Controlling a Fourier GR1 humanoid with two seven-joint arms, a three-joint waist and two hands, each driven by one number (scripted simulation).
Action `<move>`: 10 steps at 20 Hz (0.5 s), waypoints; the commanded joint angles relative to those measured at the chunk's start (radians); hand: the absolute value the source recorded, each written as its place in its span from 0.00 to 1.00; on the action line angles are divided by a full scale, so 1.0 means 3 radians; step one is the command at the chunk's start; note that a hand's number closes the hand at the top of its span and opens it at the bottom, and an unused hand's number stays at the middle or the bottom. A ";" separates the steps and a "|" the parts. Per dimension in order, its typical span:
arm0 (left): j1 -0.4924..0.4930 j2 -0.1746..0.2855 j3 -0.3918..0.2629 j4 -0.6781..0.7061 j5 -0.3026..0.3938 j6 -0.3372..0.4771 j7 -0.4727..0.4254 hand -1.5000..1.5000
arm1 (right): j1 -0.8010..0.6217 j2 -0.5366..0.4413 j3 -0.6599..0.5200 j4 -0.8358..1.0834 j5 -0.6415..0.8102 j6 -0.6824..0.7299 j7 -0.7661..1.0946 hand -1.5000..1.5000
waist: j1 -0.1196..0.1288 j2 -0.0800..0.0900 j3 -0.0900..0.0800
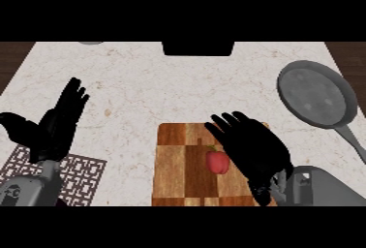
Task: Pick the bell pepper from the cutting board and place it in the pan
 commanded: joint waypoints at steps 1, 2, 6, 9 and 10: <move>-0.0095 -0.0005 0.0035 0.0002 -0.0042 -0.0018 0.0098 0.50 | 0.0087 0.0301 0.0309 0.0162 0.0237 0.0148 0.0157 0.00 | -0.0024 0.0001 0.0006; 0.0085 -0.0111 0.0039 0.0023 -0.0091 -0.0022 -0.0151 0.50 | 0.0131 0.0190 0.0177 -0.0067 0.0260 0.0284 0.0165 0.00 | -0.0033 -0.0002 0.0005; -0.0088 0.0049 0.0178 0.0123 0.0069 -0.0207 0.0035 0.50 | -0.0100 0.0390 0.0372 -0.0130 0.0341 0.0672 0.0610 0.00 | -0.0038 -0.0004 0.0002; 0.0006 -0.0108 0.0020 -0.0046 -0.0123 -0.0009 0.0049 0.50 | -0.0093 0.0527 0.0543 0.0029 0.0669 0.0576 0.0657 0.00 | -0.0021 -0.0006 0.0004; 0.0111 -0.0022 0.0132 -0.0095 -0.0017 -0.0116 0.0042 0.50 | 0.0004 0.0613 0.0681 0.0005 0.0776 0.0542 0.0733 0.00 | -0.0016 -0.0009 0.0004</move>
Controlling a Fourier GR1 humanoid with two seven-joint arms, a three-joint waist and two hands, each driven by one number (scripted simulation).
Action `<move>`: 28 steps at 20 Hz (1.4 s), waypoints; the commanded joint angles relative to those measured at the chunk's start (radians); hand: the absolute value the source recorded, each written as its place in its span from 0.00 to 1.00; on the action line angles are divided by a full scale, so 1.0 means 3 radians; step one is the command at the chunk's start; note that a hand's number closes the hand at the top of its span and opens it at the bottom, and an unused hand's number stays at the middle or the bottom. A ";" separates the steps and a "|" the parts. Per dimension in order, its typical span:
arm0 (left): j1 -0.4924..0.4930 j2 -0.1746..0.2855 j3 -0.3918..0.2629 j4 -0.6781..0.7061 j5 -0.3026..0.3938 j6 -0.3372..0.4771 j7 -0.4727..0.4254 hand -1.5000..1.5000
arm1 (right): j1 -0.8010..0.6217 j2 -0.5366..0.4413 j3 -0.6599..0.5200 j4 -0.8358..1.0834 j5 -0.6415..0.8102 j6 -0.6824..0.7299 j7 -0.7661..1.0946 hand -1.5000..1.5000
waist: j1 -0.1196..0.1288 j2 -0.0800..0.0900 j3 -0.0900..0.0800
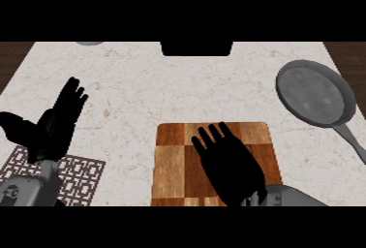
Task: Pick the bell pepper from the cutting board and place it in the pan
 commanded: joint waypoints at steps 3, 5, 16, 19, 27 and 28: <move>-0.0035 -0.0008 0.0135 0.0149 -0.0020 -0.0104 -0.0079 0.50 | 0.0187 0.0124 0.0131 -0.0167 0.0432 0.0147 0.0256 0.00 | -0.0020 0.0003 0.0002; 0.0074 -0.0115 -0.0007 -0.0198 -0.0116 0.0034 0.0123 0.50 | -0.0041 0.0355 0.0032 0.0286 0.0520 0.0116 0.0021 0.00 | 0.0011 0.0004 0.0003; -0.0161 -0.0136 0.0153 -0.0154 -0.0153 0.0010 0.0279 0.50 | 0.0089 0.0934 0.0070 0.0769 0.1030 0.0239 0.0215 0.00 | 0.0001 0.0004 0.0003; -0.0228 -0.0139 0.0213 0.0099 -0.0227 -0.0092 0.0123 0.50 | 0.0128 0.0958 0.0009 0.0908 0.1160 0.0196 0.0036 0.00 | -0.0008 0.0008 0.0002; -0.0155 -0.0291 0.0231 0.0122 -0.0326 -0.0097 0.0082 0.50 | 0.0229 0.0874 -0.0064 0.1364 0.1456 -0.0163 -0.0412 0.00 | -0.0007 0.0011 0.0002; 0.0114 -0.0127 0.0340 -0.0301 -0.0141 -0.0291 0.0225 0.50 | 0.0218 0.0717 -0.0192 0.1189 0.1413 -0.0039 -0.0546 0.00 | 0.0006 0.0005 0.0003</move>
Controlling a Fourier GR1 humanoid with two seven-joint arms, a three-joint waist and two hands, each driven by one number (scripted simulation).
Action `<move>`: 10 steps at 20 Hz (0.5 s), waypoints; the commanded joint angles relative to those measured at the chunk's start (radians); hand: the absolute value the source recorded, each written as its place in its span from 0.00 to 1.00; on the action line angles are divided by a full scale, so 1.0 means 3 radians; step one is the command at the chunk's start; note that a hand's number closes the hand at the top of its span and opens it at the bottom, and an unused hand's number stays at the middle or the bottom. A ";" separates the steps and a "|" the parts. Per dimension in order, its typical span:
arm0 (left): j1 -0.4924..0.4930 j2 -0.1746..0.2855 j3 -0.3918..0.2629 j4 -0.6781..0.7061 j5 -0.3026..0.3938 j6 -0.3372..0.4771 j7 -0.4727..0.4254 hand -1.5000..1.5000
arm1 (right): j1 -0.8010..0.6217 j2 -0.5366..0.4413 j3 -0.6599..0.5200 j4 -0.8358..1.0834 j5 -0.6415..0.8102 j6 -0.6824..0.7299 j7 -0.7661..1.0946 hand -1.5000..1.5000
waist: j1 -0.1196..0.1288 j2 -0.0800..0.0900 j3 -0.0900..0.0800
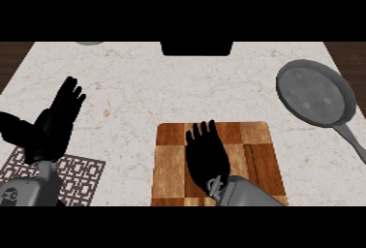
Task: Pick the bell pepper from the cutting board and place it in the pan
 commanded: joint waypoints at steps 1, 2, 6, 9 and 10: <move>0.0026 -0.0022 0.0014 -0.0122 -0.0056 -0.0013 0.0092 0.50 | -0.0072 -0.0069 -0.0094 0.0402 0.0171 -0.0289 -0.0365 0.00 | 0.0007 0.0001 0.0000; -0.0210 -0.0131 -0.0077 -0.0048 -0.0158 0.0150 0.0222 0.50 | 0.0060 -0.0131 -0.0088 0.0277 0.0154 -0.0292 -0.0378 0.00 | -0.0010 0.0001 0.0001; 0.0024 -0.0118 0.0033 -0.0172 -0.0086 -0.0017 0.0163 0.50 | 0.0037 0.0148 -0.0162 0.0533 0.0370 -0.0392 -0.0415 0.00 | 0.0002 -0.0001 0.0000; -0.0070 -0.0028 0.0201 0.0196 -0.0034 -0.0232 -0.0123 0.50 | 0.0038 0.0073 -0.0228 0.0685 0.0411 -0.0633 -0.0700 0.00 | -0.0003 0.0003 0.0000; -0.0174 -0.0036 0.0255 0.0374 -0.0011 -0.0265 -0.0172 0.50 | 0.0124 0.0007 -0.0289 0.0515 0.0425 -0.0536 -0.0669 0.00 | -0.0015 0.0002 -0.0001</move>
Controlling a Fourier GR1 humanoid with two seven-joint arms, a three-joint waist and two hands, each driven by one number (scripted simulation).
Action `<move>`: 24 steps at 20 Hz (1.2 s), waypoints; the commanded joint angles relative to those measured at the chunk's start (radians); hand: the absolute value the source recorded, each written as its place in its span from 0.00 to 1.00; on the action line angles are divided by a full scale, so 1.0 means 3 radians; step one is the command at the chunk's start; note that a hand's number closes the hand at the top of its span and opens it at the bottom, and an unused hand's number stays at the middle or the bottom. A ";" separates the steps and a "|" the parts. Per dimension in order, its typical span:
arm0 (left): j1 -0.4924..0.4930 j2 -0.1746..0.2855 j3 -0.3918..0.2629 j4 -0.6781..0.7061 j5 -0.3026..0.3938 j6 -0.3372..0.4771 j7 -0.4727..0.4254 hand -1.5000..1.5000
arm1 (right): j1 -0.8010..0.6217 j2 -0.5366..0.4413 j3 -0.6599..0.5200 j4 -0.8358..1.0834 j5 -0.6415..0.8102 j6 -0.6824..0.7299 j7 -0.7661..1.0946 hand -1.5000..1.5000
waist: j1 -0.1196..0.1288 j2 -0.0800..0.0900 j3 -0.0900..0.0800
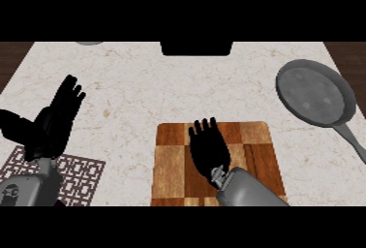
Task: Pick the bell pepper from the cutting board and place it in the pan
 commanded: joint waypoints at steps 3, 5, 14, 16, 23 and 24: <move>0.0036 -0.0049 -0.0008 -0.0214 -0.0052 -0.0031 0.0154 0.50 | 0.0096 0.0199 -0.0077 0.0389 0.0249 -0.0324 -0.0173 0.00 | 0.0005 -0.0002 0.0000; -0.0015 -0.0121 0.0000 -0.0104 -0.0102 0.0048 0.0103 0.50 | 0.0033 0.0123 -0.0194 0.0651 0.0239 -0.0404 -0.0373 0.00 | 0.0006 0.0001 0.0000; 0.0046 -0.0185 0.0039 0.0003 -0.0154 -0.0052 -0.0052 0.50 | -0.0003 0.0259 -0.0174 0.0860 0.0473 -0.0731 -0.0831 1.00 | 0.0006 0.0002 0.0000; 0.0128 -0.0058 0.0131 -0.0186 -0.0042 -0.0175 0.0109 0.50 | 0.0041 0.0272 -0.0217 0.0838 0.0483 -0.0759 -0.0875 1.00 | 0.0012 0.0000 0.0000; 0.0038 -0.0067 0.0193 -0.0049 -0.0102 -0.0210 0.0063 0.50 | 0.0214 0.0240 -0.0329 0.0665 0.0684 -0.1073 -0.0980 1.00 | -0.0003 -0.0002 0.0000; -0.0031 -0.0050 0.0189 -0.0055 -0.0167 -0.0141 0.0054 0.50 | 0.0098 0.0148 -0.0382 0.0351 0.0632 -0.0964 -0.1016 1.00 | -0.0013 -0.0005 0.0000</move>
